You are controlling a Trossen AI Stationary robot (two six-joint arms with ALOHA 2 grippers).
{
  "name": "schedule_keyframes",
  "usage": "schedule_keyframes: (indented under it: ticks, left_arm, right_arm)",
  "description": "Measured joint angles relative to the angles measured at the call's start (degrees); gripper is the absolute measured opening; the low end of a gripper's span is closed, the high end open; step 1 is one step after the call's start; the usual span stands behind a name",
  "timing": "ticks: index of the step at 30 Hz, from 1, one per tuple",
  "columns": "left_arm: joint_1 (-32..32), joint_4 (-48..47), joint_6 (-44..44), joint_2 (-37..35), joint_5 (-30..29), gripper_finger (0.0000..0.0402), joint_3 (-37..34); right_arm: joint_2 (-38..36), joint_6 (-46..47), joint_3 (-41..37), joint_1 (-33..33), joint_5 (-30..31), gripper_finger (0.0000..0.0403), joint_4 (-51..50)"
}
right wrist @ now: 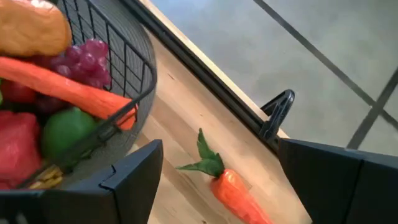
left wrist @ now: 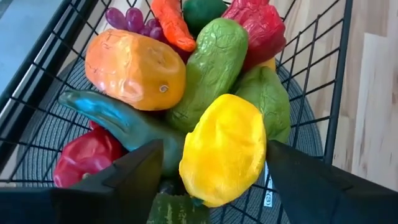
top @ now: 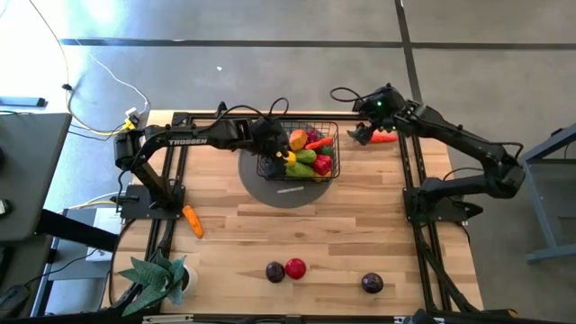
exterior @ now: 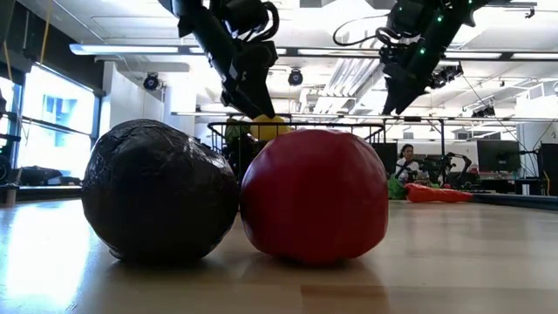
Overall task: Build produce basket
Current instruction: Put the yellow lemon into the black mesh basket, then put the orange carrot into the black mesh basket
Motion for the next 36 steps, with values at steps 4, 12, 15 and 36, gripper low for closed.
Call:
schedule_keyframes:
  ticks: [4,12,15,36]
  left_arm:
    - [0.00,0.00,-1.16,0.00,0.03,0.0277,0.00]
    - [0.02,-0.03,-1.32,-3.34,0.15,0.0278,-0.02]
    - [0.07,-0.09,-1.56,-5.56,-1.77,0.0278,-0.02]
    - [0.11,0.03,-2.03,-16.44,-11.10,0.0278,-0.02]
  right_arm:
    - [0.29,-5.94,0.00,-2.50,-3.30,0.0300,0.01]
    - [5.79,-14.97,-0.02,-5.14,-5.27,0.0300,-2.89]
    - [8.09,-16.52,-0.02,-5.68,-5.34,0.0300,-4.57]
    - [23.56,-18.60,-0.02,-7.58,-0.07,0.0300,-7.76]
